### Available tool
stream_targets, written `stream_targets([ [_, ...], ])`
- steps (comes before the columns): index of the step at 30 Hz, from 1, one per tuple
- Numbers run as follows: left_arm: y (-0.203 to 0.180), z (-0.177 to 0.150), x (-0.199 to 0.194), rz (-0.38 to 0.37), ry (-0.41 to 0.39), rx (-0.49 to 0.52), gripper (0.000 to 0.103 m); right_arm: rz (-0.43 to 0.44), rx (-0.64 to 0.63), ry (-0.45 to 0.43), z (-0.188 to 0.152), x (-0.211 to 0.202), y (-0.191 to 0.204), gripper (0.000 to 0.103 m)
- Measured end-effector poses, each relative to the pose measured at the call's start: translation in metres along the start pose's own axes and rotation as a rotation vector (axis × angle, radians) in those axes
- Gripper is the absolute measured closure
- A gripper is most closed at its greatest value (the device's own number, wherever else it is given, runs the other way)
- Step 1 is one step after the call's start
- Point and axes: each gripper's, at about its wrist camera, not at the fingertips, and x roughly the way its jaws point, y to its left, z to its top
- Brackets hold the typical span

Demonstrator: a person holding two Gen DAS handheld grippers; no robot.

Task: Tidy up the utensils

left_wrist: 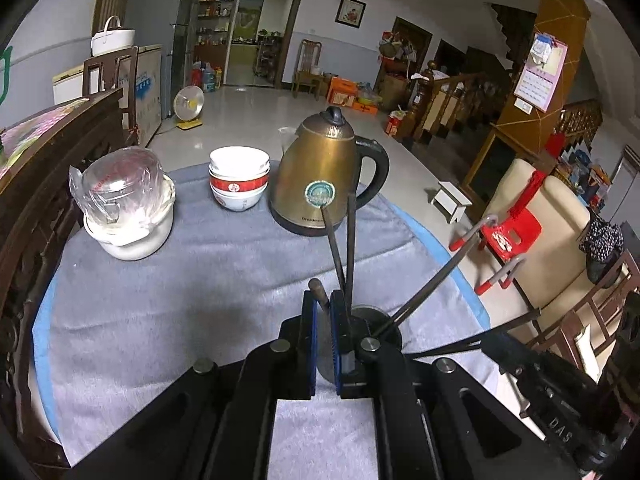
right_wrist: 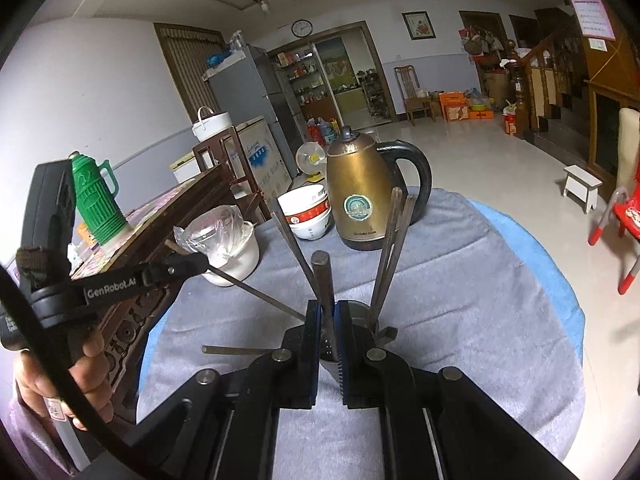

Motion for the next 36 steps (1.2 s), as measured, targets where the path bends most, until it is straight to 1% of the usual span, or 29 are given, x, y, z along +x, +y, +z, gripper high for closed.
stream_targets([
  [6,0.005,-0.007,-0.001,-0.039,0.027,0.021,0.096,0.015,0.000,0.013,-0.003,0.000,0.002,0.093],
  [7,0.005,-0.008,-0.001,-0.043,0.032,0.029,0.094,0.013,0.000,0.014,-0.004,0.000,0.003,0.093],
  [9,0.005,-0.011,-0.002,-0.054,0.045,0.043,0.083,0.019,0.004,0.020,-0.004,0.000,0.002,0.093],
  [11,0.007,-0.016,-0.006,-0.052,0.041,0.061,0.059,0.029,0.015,0.028,-0.006,-0.001,0.001,0.093],
  [13,0.008,-0.021,-0.011,-0.044,0.031,0.075,0.052,0.041,0.029,0.028,-0.007,-0.004,-0.003,0.093],
  [15,0.009,-0.027,-0.016,-0.045,0.032,0.094,0.046,0.054,0.042,0.024,-0.009,-0.008,-0.006,0.092],
  [17,0.010,-0.035,-0.022,-0.028,0.029,0.113,0.036,0.067,0.054,0.019,-0.011,-0.011,-0.009,0.089],
  [18,0.011,-0.038,-0.024,-0.017,0.024,0.120,0.034,0.069,0.059,0.016,-0.011,-0.013,-0.010,0.087],
  [20,0.011,-0.047,-0.031,0.021,0.013,0.142,0.029,0.078,0.065,0.005,-0.014,-0.018,-0.012,0.080],
  [21,0.011,-0.049,-0.033,0.037,0.009,0.148,0.028,0.081,0.065,-0.001,-0.015,-0.020,-0.013,0.071],
  [22,0.010,-0.054,-0.036,0.063,0.001,0.155,0.026,0.082,0.065,-0.010,-0.016,-0.023,-0.013,0.055],
  [23,0.008,-0.059,-0.040,0.108,-0.010,0.162,0.024,0.082,0.066,-0.021,-0.018,-0.026,-0.013,0.043],
  [24,0.008,-0.063,-0.041,0.139,-0.016,0.167,0.024,0.085,0.066,-0.043,-0.020,-0.030,-0.013,0.034],
  [25,0.005,-0.068,-0.045,0.187,-0.026,0.178,0.022,0.086,0.062,-0.069,-0.023,-0.035,-0.012,0.034],
  [26,0.004,-0.072,-0.047,0.223,-0.036,0.188,0.021,0.090,0.054,-0.078,-0.025,-0.039,-0.012,0.034],
  [28,0.000,-0.077,-0.052,0.279,-0.052,0.199,0.020,0.086,0.033,-0.087,-0.029,-0.045,-0.008,0.036],
  [31,0.001,-0.081,-0.059,0.331,-0.073,0.194,0.017,0.055,-0.001,-0.110,-0.035,-0.055,-0.002,0.036],
  [36,0.005,-0.088,-0.074,0.427,-0.110,0.170,0.016,0.025,-0.055,-0.134,-0.041,-0.070,0.010,0.036],
])
